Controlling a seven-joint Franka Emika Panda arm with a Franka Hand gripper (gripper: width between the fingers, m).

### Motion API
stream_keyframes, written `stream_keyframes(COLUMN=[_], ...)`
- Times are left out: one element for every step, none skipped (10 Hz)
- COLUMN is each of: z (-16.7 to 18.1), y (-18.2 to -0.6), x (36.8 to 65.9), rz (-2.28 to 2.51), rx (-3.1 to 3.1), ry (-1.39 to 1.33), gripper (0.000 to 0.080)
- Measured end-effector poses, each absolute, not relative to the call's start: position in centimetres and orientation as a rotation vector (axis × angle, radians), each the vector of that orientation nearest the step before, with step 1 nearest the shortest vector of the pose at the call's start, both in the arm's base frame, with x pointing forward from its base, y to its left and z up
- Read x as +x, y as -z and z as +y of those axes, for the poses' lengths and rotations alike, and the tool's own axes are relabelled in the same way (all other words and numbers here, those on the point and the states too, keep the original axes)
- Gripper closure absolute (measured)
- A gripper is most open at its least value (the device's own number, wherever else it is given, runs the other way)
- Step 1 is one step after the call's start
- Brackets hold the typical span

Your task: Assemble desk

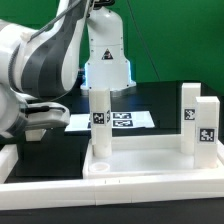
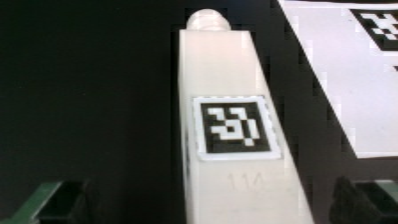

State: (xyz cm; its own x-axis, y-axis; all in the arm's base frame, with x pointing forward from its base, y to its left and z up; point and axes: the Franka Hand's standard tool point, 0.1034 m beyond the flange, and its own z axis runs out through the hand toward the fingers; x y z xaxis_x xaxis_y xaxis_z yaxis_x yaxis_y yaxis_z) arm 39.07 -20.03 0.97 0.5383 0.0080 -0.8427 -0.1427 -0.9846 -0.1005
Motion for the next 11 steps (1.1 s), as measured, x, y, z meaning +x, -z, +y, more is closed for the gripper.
stream_keyframes(z=[-20.0, -20.0, -20.1, -20.1, -20.1, -20.1, -20.1, -20.1, -20.1, -20.0, -19.5], y=[-1.0, -1.0, -1.0, -1.0, -1.0, -1.0, -1.0, -1.0, -1.0, -1.4, -3.8], x=[39.1, 39.1, 39.1, 39.1, 39.1, 39.1, 39.1, 39.1, 39.1, 39.2, 40.3], rz=[0.116, 0.116, 0.116, 0.116, 0.116, 0.116, 0.116, 0.116, 0.117, 0.117, 0.121], rx=[-2.615, -2.615, -2.615, -2.615, -2.615, -2.615, -2.615, -2.615, -2.615, -2.609, -2.589], ry=[-1.434, -1.433, -1.434, -1.434, -1.434, -1.434, -1.434, -1.434, -1.434, -1.441, -1.44], gripper=[0.0239, 0.0424, 0.0512, 0.0512, 0.0512, 0.0512, 0.0512, 0.0512, 0.0512, 0.0512, 0.0511])
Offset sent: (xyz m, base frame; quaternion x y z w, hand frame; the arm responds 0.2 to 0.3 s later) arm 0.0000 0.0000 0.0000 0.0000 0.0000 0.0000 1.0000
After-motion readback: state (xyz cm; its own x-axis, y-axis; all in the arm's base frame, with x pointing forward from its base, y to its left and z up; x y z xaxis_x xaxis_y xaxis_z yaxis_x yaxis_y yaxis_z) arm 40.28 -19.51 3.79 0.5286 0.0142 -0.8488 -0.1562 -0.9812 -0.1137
